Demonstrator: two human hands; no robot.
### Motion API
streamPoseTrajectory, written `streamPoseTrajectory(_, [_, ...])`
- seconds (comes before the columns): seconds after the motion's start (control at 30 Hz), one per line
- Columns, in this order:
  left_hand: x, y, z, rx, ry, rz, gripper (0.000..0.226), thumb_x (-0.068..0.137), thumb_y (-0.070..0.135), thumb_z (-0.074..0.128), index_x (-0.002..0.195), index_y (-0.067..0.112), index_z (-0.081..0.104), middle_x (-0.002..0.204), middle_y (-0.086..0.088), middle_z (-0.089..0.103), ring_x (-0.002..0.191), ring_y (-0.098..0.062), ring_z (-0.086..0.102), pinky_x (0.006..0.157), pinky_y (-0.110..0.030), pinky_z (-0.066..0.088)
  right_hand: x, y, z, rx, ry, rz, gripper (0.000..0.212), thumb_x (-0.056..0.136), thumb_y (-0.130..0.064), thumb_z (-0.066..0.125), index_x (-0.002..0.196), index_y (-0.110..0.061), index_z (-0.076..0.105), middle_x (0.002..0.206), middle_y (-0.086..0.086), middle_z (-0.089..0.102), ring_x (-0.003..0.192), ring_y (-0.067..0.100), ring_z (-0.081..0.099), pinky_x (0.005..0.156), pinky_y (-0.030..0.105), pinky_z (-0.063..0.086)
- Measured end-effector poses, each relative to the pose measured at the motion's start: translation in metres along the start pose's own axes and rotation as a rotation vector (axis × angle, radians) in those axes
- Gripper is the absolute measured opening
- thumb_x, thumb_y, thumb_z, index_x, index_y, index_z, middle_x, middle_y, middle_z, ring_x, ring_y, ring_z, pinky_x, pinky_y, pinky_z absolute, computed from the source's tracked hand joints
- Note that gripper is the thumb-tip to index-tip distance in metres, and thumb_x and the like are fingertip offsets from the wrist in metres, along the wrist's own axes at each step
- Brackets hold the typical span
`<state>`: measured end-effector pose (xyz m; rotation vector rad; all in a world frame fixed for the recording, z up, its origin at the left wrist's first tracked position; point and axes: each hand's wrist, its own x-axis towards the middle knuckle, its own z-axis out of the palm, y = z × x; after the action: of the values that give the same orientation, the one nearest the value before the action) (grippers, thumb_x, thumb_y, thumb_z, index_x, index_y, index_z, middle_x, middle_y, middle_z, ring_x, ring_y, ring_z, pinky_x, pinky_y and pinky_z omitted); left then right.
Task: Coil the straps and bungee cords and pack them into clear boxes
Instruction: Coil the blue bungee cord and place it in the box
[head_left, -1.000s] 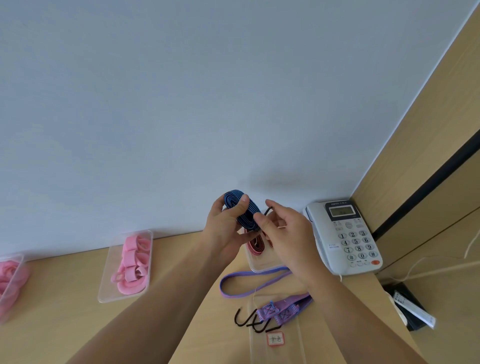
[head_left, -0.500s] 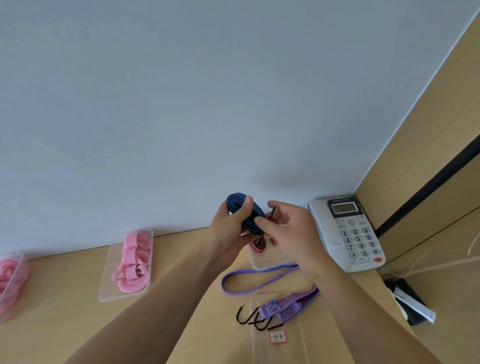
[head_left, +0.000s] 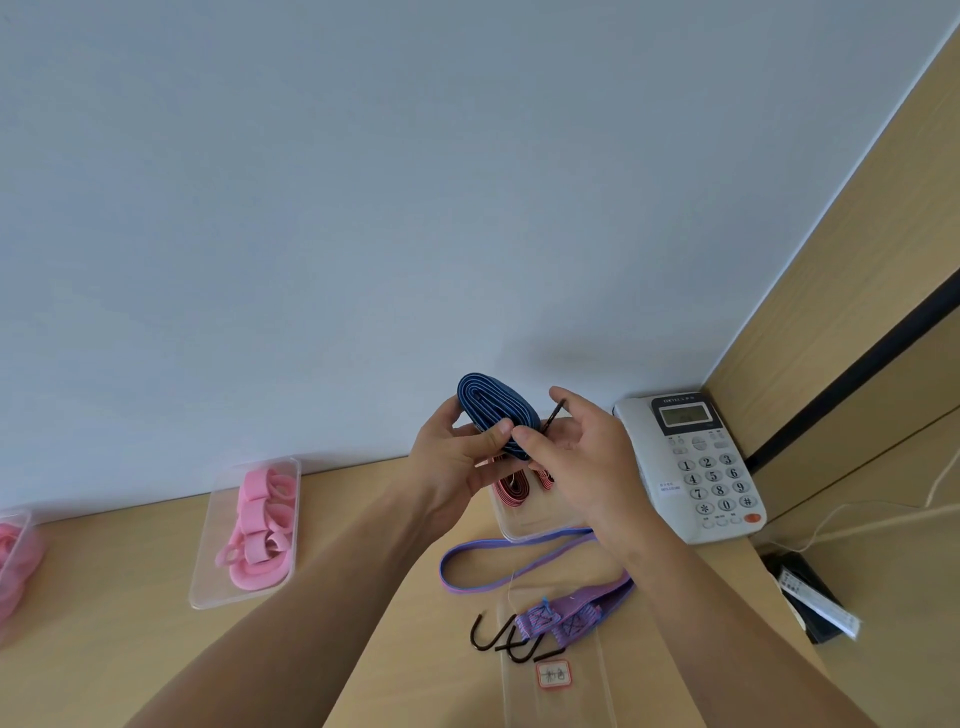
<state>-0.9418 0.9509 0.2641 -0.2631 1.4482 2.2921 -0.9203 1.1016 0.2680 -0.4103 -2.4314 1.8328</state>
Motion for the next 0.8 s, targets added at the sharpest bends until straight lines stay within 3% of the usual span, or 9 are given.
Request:
streamPoseTrajectory(0.17, [0.001, 0.002, -0.002, 0.012, -0.002, -0.015, 0.038, 0.092, -0.003, 0.068, 0.129, 0.005, 0.06, 0.119, -0.029, 0.071, 0.105, -0.039, 0.073, 0.093, -0.053, 0.059, 0.0, 0.002, 0.002, 0.291, 0.026, 0.13, 0.051, 0.079, -0.011, 0.083, 0.125, -0.013, 0.061, 0.085, 0.012, 0.075, 0.082, 0.024, 0.075, 0.082, 0.045, 0.061])
streamPoseTrajectory(0.23, [0.001, 0.002, -0.001, 0.025, 0.007, -0.028, 0.038, 0.092, -0.003, 0.068, 0.128, 0.006, 0.061, 0.119, -0.027, 0.071, 0.103, -0.036, 0.073, 0.093, -0.053, 0.059, -0.002, 0.001, 0.003, 0.217, 0.062, 0.104, 0.048, 0.078, -0.014, 0.083, 0.122, -0.017, 0.063, 0.08, 0.006, 0.076, 0.08, 0.022, 0.075, 0.083, 0.042, 0.06])
streamPoseTrajectory(0.37, [-0.001, 0.006, 0.007, -0.03, 0.035, -0.107, 0.029, 0.097, 0.011, 0.068, 0.123, -0.002, 0.063, 0.113, -0.023, 0.075, 0.105, -0.034, 0.074, 0.094, -0.048, 0.06, -0.007, 0.001, 0.008, -0.069, 0.113, -0.043, 0.056, 0.079, -0.018, 0.083, 0.13, -0.017, 0.061, 0.073, -0.009, 0.072, 0.075, 0.001, 0.067, 0.069, 0.007, 0.047])
streamPoseTrajectory(0.43, [-0.002, 0.011, 0.012, -0.148, 0.086, -0.185, 0.034, 0.094, 0.018, 0.073, 0.114, -0.008, 0.064, 0.103, -0.023, 0.077, 0.103, -0.039, 0.074, 0.097, -0.051, 0.058, -0.01, 0.004, 0.011, -0.2, 0.132, -0.164, 0.059, 0.078, -0.015, 0.083, 0.133, -0.015, 0.061, 0.079, -0.005, 0.074, 0.075, 0.007, 0.067, 0.07, 0.012, 0.048])
streamPoseTrajectory(0.5, [-0.004, 0.016, 0.014, -0.195, 0.14, -0.233, 0.032, 0.091, 0.012, 0.077, 0.11, -0.01, 0.064, 0.101, -0.025, 0.076, 0.097, -0.041, 0.075, 0.095, -0.052, 0.058, -0.013, 0.007, 0.014, -0.279, 0.148, -0.312, 0.06, 0.075, -0.008, 0.084, 0.131, -0.01, 0.063, 0.083, 0.003, 0.075, 0.075, 0.015, 0.067, 0.072, 0.017, 0.049])
streamPoseTrajectory(0.57, [-0.004, 0.017, 0.014, -0.183, 0.158, -0.237, 0.026, 0.089, 0.004, 0.076, 0.107, -0.01, 0.064, 0.096, -0.025, 0.076, 0.091, -0.041, 0.076, 0.091, -0.052, 0.06, -0.015, 0.01, 0.015, -0.27, 0.142, -0.387, 0.058, 0.075, -0.007, 0.084, 0.13, -0.007, 0.064, 0.085, 0.004, 0.075, 0.079, 0.012, 0.066, 0.072, 0.009, 0.045])
streamPoseTrajectory(0.63, [-0.003, 0.017, 0.013, -0.181, 0.166, -0.201, 0.022, 0.091, 0.001, 0.073, 0.107, -0.009, 0.063, 0.094, -0.024, 0.074, 0.092, -0.041, 0.076, 0.09, -0.052, 0.061, -0.016, 0.007, 0.012, -0.131, 0.101, -0.304, 0.05, 0.084, -0.012, 0.078, 0.132, -0.013, 0.063, 0.09, -0.005, 0.075, 0.086, 0.001, 0.068, 0.076, 0.004, 0.046])
streamPoseTrajectory(0.67, [-0.001, 0.018, 0.011, -0.202, 0.166, -0.179, 0.02, 0.092, 0.001, 0.071, 0.106, -0.009, 0.063, 0.096, -0.023, 0.073, 0.095, -0.042, 0.075, 0.092, -0.052, 0.06, -0.015, 0.006, 0.01, -0.011, 0.096, -0.229, 0.045, 0.089, -0.013, 0.073, 0.132, -0.016, 0.063, 0.093, -0.008, 0.075, 0.089, -0.002, 0.069, 0.081, 0.008, 0.049])
streamPoseTrajectory(0.8, [0.004, 0.016, 0.013, -0.341, 0.099, -0.162, 0.013, 0.097, 0.002, 0.064, 0.105, -0.007, 0.061, 0.107, -0.024, 0.066, 0.118, -0.046, 0.066, 0.096, -0.055, 0.057, -0.01, 0.004, 0.007, 0.67, 0.262, 0.184, 0.034, 0.096, 0.0, 0.061, 0.129, -0.006, 0.058, 0.101, 0.017, 0.069, 0.087, 0.02, 0.075, 0.08, 0.034, 0.062])
